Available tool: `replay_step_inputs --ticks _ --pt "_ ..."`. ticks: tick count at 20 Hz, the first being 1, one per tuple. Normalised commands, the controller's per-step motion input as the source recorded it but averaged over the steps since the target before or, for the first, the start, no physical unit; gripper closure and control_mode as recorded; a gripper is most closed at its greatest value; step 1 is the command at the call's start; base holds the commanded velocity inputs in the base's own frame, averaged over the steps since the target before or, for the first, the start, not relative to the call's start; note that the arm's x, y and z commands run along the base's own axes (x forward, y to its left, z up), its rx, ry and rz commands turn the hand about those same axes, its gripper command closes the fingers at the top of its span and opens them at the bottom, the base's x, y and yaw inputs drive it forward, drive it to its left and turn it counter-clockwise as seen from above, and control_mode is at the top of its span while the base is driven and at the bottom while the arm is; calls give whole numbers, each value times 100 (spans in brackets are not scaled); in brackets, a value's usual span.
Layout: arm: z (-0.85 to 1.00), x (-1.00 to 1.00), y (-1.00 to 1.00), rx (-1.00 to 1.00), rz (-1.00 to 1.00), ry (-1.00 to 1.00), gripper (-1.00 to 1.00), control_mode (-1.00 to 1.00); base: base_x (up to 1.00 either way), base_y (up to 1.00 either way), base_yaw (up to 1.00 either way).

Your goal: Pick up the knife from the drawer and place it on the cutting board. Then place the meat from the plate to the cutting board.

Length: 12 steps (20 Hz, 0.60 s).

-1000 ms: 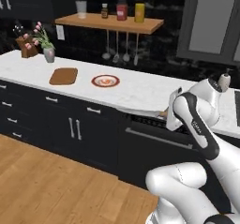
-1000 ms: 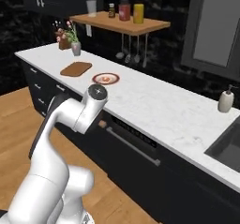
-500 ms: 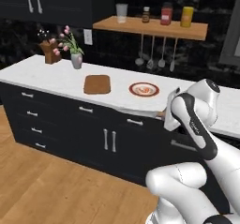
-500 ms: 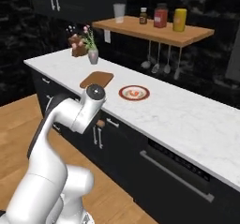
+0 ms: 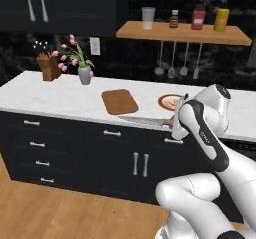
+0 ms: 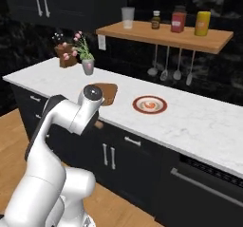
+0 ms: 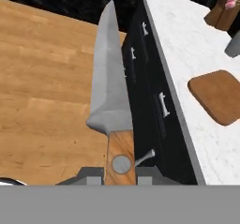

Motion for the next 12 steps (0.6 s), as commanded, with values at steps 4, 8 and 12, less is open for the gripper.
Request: replay_step_inputs --ticks 4,8,12 --pt "0 0 0 0 0 0 100 100 58 93 -40" --pt "0 0 0 0 0 0 100 100 46 37 -29" --pt "0 0 0 0 0 0 100 100 55 10 -23"
